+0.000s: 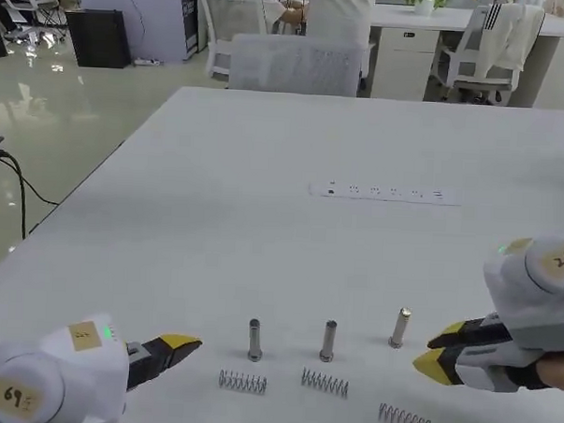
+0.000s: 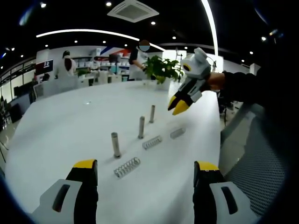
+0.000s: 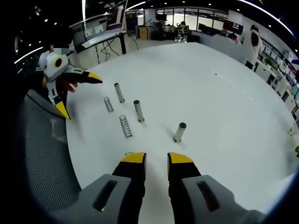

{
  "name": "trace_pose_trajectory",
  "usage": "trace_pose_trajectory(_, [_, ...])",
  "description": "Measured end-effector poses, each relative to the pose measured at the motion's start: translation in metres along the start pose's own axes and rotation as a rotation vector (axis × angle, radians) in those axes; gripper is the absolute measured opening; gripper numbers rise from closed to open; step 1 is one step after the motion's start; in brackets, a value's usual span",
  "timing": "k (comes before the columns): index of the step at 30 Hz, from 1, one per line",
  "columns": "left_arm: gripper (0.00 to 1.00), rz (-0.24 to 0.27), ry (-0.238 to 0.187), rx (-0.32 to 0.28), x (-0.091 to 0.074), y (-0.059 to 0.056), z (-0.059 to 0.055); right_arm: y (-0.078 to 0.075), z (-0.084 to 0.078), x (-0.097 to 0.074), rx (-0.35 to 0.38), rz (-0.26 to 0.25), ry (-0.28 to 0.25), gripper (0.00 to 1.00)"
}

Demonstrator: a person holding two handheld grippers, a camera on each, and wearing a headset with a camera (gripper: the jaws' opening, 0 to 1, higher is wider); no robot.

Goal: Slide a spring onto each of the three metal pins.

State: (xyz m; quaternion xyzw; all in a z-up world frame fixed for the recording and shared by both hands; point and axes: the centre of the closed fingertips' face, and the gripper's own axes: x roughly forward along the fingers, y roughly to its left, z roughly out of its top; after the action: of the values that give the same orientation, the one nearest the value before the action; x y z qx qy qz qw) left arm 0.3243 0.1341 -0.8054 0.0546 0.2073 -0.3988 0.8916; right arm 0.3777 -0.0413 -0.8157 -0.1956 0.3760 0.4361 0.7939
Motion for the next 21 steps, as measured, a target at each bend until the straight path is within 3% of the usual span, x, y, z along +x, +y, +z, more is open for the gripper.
trace_pose_trajectory(9, [0.81, -0.003, 0.003, 0.002, 0.001, -0.001, 0.0, 0.025, -0.021, 0.007, -0.044, 0.104, 0.066, 0.17])
trace_pose_trajectory(21, [0.8, 0.001, 0.003, -0.004, 0.0, -0.001, -0.001, 0.034, -0.04, 0.018, -0.106, 0.135, 0.152, 0.17])
